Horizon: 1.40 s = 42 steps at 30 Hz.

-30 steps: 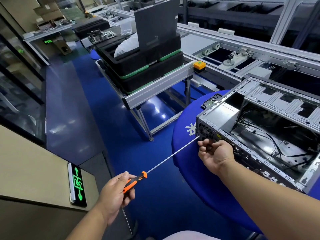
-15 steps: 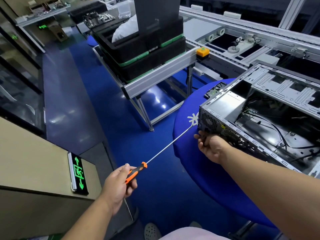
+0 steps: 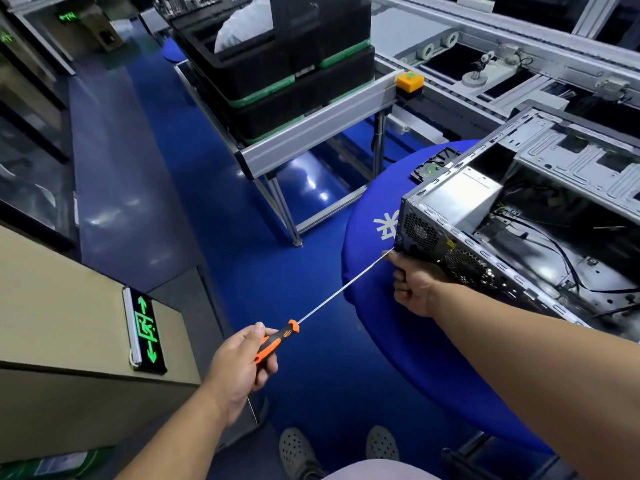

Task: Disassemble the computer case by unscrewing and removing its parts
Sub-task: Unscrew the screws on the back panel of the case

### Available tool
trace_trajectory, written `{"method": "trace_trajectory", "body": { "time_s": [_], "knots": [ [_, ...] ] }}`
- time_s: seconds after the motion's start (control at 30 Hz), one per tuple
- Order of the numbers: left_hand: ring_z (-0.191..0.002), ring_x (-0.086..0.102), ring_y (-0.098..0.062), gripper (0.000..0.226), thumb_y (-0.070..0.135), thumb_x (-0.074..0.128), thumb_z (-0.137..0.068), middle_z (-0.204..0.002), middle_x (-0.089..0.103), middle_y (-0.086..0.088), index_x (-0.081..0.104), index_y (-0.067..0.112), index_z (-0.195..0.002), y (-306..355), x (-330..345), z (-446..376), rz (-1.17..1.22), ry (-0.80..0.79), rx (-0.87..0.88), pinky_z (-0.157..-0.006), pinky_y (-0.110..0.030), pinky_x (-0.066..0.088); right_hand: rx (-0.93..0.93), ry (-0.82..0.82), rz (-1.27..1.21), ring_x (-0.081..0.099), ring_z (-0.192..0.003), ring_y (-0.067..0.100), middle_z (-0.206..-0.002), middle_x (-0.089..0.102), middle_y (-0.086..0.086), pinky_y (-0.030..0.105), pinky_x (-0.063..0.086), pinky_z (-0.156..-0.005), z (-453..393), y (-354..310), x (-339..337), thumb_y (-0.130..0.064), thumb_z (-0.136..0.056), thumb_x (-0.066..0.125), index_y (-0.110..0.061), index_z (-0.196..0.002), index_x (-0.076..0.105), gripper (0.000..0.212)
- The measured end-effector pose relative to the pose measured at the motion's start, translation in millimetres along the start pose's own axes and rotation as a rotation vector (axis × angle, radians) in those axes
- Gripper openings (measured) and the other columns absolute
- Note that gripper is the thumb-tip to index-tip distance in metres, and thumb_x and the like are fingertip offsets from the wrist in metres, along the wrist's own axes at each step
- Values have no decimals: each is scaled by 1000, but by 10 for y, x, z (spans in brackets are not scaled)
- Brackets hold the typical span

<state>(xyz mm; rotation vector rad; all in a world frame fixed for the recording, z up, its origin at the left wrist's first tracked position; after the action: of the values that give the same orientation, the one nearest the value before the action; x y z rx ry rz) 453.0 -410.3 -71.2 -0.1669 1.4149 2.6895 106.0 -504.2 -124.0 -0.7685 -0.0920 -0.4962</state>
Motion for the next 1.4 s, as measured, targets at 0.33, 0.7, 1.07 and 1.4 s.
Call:
{"method": "trace_trajectory", "body": {
  "time_s": [0.33, 0.7, 1.07, 1.4],
  "knots": [
    [-54, 48, -12, 38, 48, 45, -110, -70, 65, -9, 75, 35, -91, 27, 150, -124, -66, -13, 55, -48, -23, 41, 13, 133, -144, 18, -43, 8, -57, 32, -6, 21, 16, -40, -193, 3, 43, -23, -91, 77, -25, -74, 59, 25],
    [-54, 49, -6, 39, 46, 43, -111, -71, 65, -8, 74, 34, -91, 101, 229, -177, -135, -35, 106, -50, -21, 42, 60, 178, -179, 17, -36, 6, -40, 36, -12, 19, 15, -35, -242, 37, 69, -27, -96, 72, -24, -82, 63, 16],
    [-58, 48, -9, 36, 44, 45, -111, -71, 64, -8, 73, 28, -97, 190, 250, -151, -143, -40, 125, -54, -24, 42, 61, 183, -151, 15, -37, 7, -38, 33, -10, 19, 13, -35, -237, 14, 85, -27, -95, 73, -24, -75, 54, 28],
    [-70, 56, -7, 16, 30, 63, -104, -79, 62, 9, 70, 44, -103, 276, 192, -171, -473, 40, 322, -66, -21, 43, 55, 159, -112, 13, -41, 8, -52, 22, -8, 21, 11, -39, -202, 25, 85, -29, -95, 73, -27, -76, 53, 27]
  ]
}}
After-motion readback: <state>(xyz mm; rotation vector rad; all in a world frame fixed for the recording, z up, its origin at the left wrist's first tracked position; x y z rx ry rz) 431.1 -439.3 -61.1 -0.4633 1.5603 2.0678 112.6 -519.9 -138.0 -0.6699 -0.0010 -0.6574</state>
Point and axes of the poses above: each hand's wrist, its own z-axis away from the middle knuckle, its own x-axis out of the palm, y = z × x, the point moved 7 cm from there along -z, towards the middle knuckle
